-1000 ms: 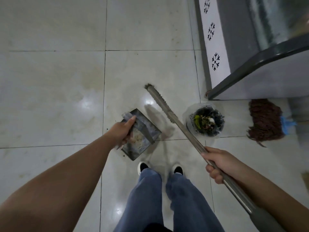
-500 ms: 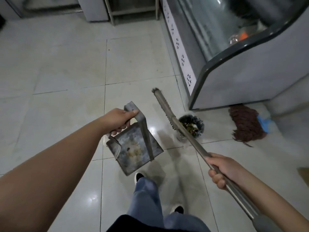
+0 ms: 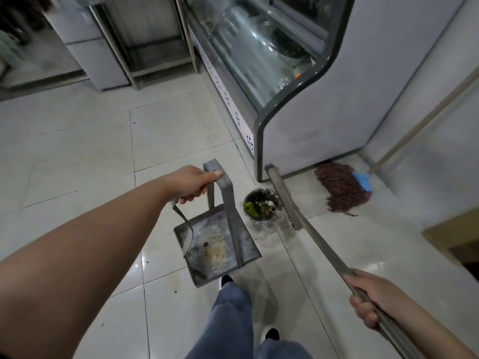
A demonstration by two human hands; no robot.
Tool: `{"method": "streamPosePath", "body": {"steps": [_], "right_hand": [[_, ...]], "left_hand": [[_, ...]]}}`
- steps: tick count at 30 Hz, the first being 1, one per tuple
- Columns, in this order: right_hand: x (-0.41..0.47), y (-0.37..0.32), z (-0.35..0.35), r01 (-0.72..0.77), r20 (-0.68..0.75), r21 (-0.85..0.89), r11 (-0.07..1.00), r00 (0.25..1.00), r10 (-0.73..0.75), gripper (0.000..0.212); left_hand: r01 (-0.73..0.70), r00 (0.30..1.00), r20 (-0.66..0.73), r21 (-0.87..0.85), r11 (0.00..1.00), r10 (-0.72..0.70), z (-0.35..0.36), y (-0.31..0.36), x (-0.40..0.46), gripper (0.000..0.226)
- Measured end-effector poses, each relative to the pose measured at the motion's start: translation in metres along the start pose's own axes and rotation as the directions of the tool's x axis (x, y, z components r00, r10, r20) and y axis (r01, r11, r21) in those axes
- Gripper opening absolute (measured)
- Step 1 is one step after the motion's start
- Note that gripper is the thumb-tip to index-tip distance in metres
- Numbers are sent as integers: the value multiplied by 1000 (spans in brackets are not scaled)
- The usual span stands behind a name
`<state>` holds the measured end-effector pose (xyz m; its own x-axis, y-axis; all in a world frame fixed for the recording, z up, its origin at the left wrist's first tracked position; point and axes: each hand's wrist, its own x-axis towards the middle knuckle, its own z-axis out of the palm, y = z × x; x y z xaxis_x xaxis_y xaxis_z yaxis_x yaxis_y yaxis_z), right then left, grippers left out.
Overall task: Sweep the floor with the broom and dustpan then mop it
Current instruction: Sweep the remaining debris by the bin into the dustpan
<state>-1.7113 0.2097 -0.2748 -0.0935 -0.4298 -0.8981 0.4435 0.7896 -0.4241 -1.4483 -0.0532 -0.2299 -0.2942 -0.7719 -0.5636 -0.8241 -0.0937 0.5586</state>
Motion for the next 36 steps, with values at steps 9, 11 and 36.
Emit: {"method": "streamPosePath", "body": {"steps": [9, 11, 36], "right_hand": [[31, -40, -6, -148, -31, 224, 963, 987, 159, 28], [48, -58, 1, -175, -45, 252, 952, 980, 192, 30], [180, -200, -22, -328, -157, 189, 926, 920, 358, 38]], "left_hand": [[61, 937, 348, -57, 997, -38, -3, 58, 82, 43], [90, 911, 409, -71, 993, -53, -9, 62, 110, 42], [149, 847, 478, 204, 968, -231, 59, 187, 291, 51]]}}
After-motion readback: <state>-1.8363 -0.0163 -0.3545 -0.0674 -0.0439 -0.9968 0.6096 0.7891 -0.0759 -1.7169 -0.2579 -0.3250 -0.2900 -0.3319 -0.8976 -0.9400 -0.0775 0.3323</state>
